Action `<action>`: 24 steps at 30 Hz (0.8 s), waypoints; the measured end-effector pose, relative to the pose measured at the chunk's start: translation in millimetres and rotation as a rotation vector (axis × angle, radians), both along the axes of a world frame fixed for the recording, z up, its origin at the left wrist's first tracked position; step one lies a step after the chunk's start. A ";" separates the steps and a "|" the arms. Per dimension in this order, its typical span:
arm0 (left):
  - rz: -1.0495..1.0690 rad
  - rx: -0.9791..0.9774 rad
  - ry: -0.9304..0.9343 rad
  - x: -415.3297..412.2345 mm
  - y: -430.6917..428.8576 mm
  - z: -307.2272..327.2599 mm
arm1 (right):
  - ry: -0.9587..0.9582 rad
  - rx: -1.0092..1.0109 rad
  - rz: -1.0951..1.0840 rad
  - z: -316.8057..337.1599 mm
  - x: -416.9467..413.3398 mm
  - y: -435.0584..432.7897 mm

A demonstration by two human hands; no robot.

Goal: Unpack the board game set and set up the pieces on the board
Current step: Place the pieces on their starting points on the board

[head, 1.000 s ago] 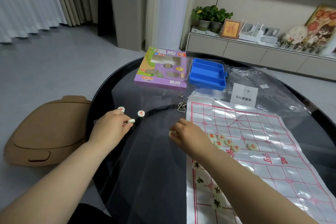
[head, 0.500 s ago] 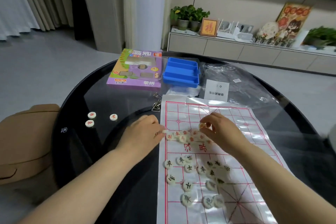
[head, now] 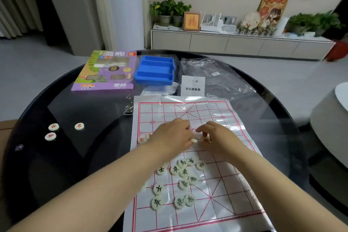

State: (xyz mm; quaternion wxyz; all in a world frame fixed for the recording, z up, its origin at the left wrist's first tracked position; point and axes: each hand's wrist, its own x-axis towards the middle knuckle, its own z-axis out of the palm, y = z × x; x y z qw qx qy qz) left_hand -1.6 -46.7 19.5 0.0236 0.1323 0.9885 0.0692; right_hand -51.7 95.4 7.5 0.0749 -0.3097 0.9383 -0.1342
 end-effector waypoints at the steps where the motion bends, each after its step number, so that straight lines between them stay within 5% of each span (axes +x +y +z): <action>1: -0.009 -0.009 -0.006 -3.3 4.3 -1.6 | 0.000 -0.009 -0.004 -0.1 0.5 4.8; 10: -0.082 -0.035 -0.026 -23.8 30.3 -13.9 | -0.040 -0.177 -0.086 -5.6 -0.1 44.8; 24: 0.099 0.344 -0.065 -14.3 8.1 -24.9 | 0.012 -0.266 -0.066 -18.0 8.7 29.4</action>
